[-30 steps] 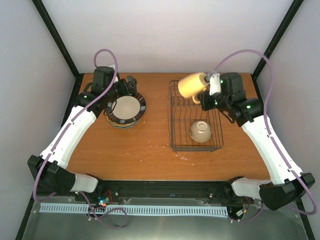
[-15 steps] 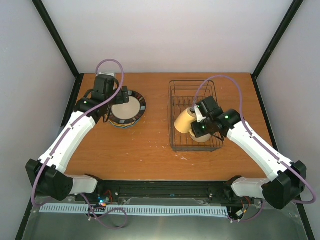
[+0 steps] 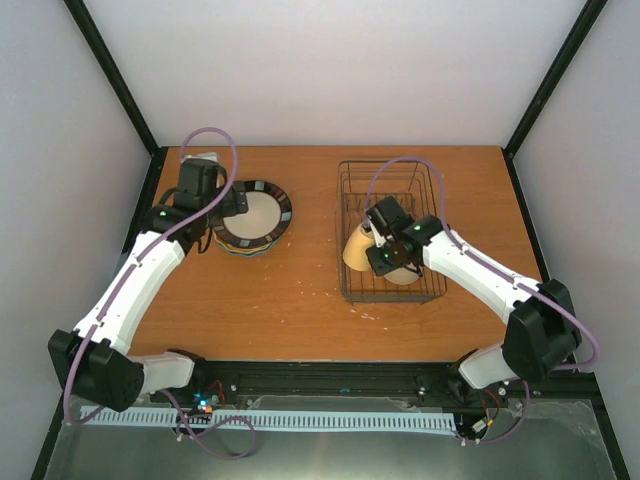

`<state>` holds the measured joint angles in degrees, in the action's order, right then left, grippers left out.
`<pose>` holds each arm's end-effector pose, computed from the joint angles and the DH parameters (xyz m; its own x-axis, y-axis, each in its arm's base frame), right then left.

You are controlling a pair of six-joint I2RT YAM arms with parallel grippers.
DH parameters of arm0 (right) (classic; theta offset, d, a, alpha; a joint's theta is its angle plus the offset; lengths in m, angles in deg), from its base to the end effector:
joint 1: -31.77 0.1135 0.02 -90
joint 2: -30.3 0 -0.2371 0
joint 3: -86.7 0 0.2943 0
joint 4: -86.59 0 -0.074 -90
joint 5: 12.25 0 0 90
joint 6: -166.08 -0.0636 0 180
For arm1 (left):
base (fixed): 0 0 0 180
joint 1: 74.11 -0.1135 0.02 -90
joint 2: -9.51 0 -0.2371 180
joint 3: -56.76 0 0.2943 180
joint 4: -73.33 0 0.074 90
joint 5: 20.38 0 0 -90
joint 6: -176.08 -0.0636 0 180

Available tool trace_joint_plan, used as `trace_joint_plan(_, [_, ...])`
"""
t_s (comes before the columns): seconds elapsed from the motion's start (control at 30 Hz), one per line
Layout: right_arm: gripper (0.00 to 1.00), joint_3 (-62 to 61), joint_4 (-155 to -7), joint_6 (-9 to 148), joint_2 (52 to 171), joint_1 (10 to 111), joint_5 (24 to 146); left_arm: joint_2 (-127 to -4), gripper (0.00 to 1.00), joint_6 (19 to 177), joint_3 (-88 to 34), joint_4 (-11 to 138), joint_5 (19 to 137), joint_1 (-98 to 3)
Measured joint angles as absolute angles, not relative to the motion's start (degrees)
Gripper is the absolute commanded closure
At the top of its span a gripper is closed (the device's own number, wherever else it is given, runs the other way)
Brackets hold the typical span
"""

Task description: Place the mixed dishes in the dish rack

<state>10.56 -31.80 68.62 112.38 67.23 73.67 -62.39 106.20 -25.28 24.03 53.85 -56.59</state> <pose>0.2735 0.1892 0.1909 -0.8187 -0.4241 -0.3872 -0.4541 0.8908 -0.0156 0.3303 -0.0861 0.3053 -0.5960 -0.1590 -0.7871 -0.1238 0.9867 -0.1056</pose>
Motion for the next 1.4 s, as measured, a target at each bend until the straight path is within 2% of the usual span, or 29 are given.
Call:
trace_joint_plan(0.23, [0.97,10.9,-34.0,70.7,116.9,67.2,71.7,-59.7,0.00,105.9,-23.6,24.2,55.4,-62.8])
trace_joint_plan(0.57, [0.97,12.4,-35.9,72.3,121.4,67.5,69.9,-60.6,0.00,104.7,-23.6,24.2,57.2,-63.4])
trace_joint_plan(0.63, [0.90,12.3,-36.8,72.3,121.7,67.5,69.5,-60.8,0.00,104.5,-23.6,24.2,57.3,-63.5])
trace_joint_plan(0.77, [0.57,11.5,-37.0,72.2,122.9,67.5,69.4,-60.8,0.00,104.1,-23.2,24.2,57.8,-64.1])
trace_joint_plan(0.83, [0.49,11.3,-36.9,72.1,123.4,67.5,69.4,-60.8,0.00,103.9,-23.1,24.1,58.5,-65.1])
trace_joint_plan(0.97, [0.43,11.1,-36.2,72.1,123.4,67.5,68.9,-60.7,0.00,103.5,-22.2,24.1,61.2,-68.7])
trace_joint_plan(1.23, [0.41,9.2,-32.2,70.3,119.8,67.5,68.1,-60.7,0.00,103.4,-20.4,23.8,69.5,-75.9])
trace_joint_plan(1.33, [0.40,5.1,-30.4,68.5,114.1,67.5,69.3,-61.5,0.07,103.3,-19.8,23.5,76.2,-79.4])
trace_joint_plan(1.37, [0.40,3.6,-30.4,68.0,112.1,67.5,69.6,-62.3,0.13,103.2,-19.8,23.3,78.6,-80.4])
trace_joint_plan(1.4, [0.40,1.6,-30.5,67.4,109.8,67.5,70.1,-63.6,0.24,103.1,-19.7,23.2,81.1,-81.2])
